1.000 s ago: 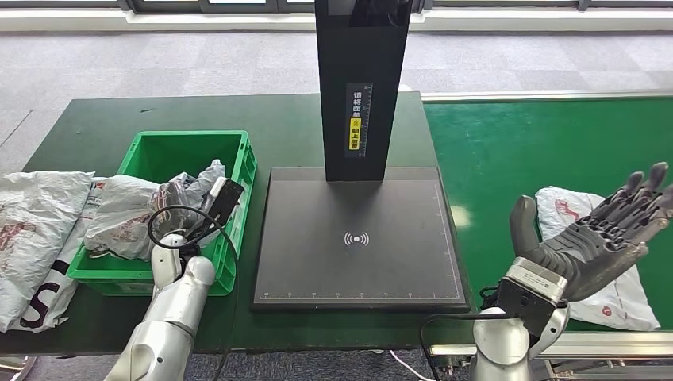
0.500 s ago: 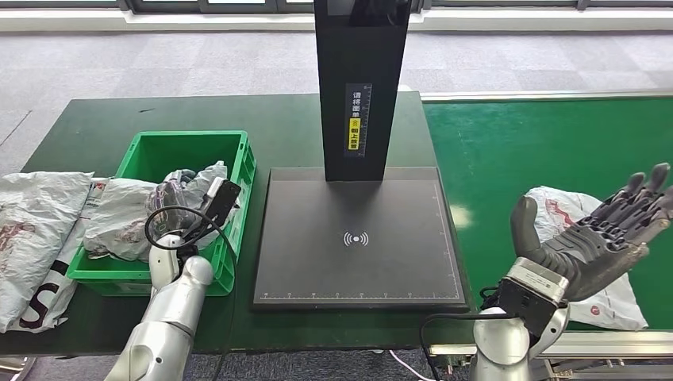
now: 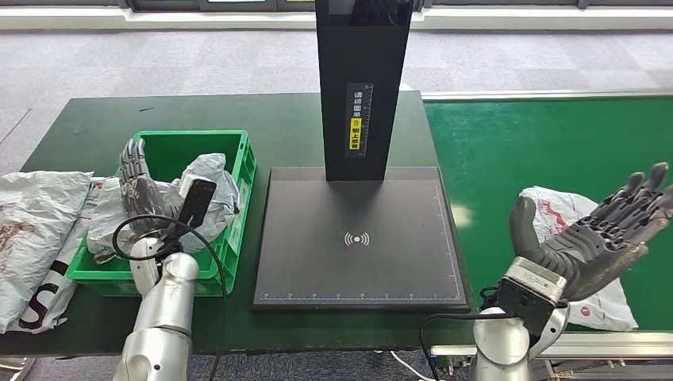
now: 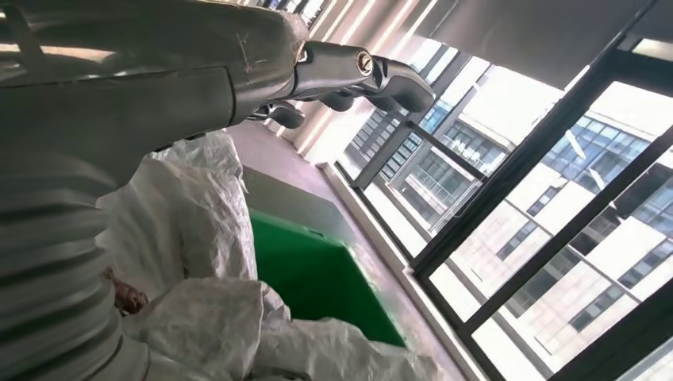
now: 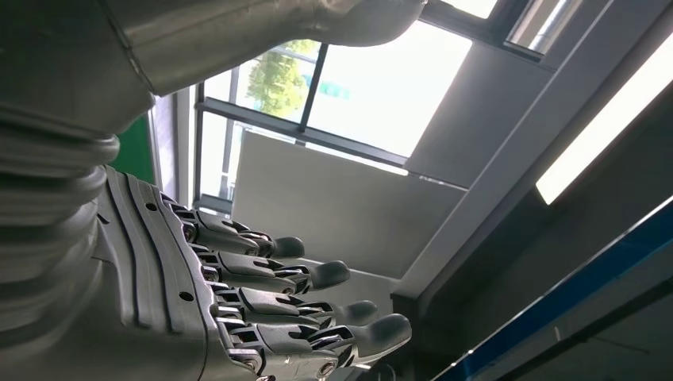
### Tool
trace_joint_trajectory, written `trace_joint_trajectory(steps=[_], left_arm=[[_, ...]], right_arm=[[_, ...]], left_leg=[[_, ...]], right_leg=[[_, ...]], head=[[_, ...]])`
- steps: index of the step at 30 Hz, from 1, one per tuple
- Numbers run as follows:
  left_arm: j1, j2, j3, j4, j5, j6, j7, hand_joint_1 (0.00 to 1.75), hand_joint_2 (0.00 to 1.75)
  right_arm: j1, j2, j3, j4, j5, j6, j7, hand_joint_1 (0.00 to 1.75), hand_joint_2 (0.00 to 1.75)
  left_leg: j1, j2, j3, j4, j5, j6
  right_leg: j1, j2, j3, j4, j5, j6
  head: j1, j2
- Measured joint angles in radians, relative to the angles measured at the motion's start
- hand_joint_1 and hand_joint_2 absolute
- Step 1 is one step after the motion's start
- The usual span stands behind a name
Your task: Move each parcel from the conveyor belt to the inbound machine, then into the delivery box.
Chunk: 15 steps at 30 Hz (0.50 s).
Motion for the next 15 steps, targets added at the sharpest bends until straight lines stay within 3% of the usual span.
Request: trace_joint_trajectory(steps=[9,12,15], left_arm=[[0.018,-0.014,0.013,-0.068,0.047,0.0,-0.034,0.0,1.75],[0.02,-0.015,0.013,-0.081,0.153,0.0,-0.1,0.0,1.75],[0.029,-0.022,0.006,-0.097,0.362,0.0,-0.187,0.0,1.75]], right_arm=[[-0.002,0.0,0.0,0.01,0.001,0.0,0.0,0.0,1.75],[-0.002,0.0,0.0,0.013,0.004,0.0,0.0,0.0,1.75],[-0.002,0.0,-0.002,0.016,0.008,0.0,0.0,0.0,1.75]], left_leg=[[0.0,0.0,0.0,0.0,0.0,0.0],[0.0,0.0,0.0,0.0,0.0,0.0],[0.0,0.0,0.0,0.0,0.0,0.0]], right_leg=[[0.0,0.0,0.0,0.0,0.0,0.0],[0.0,0.0,0.0,0.0,0.0,0.0],[0.0,0.0,0.0,0.0,0.0,0.0]], head=[[0.0,0.0],[0.0,0.0],[0.0,0.0]])
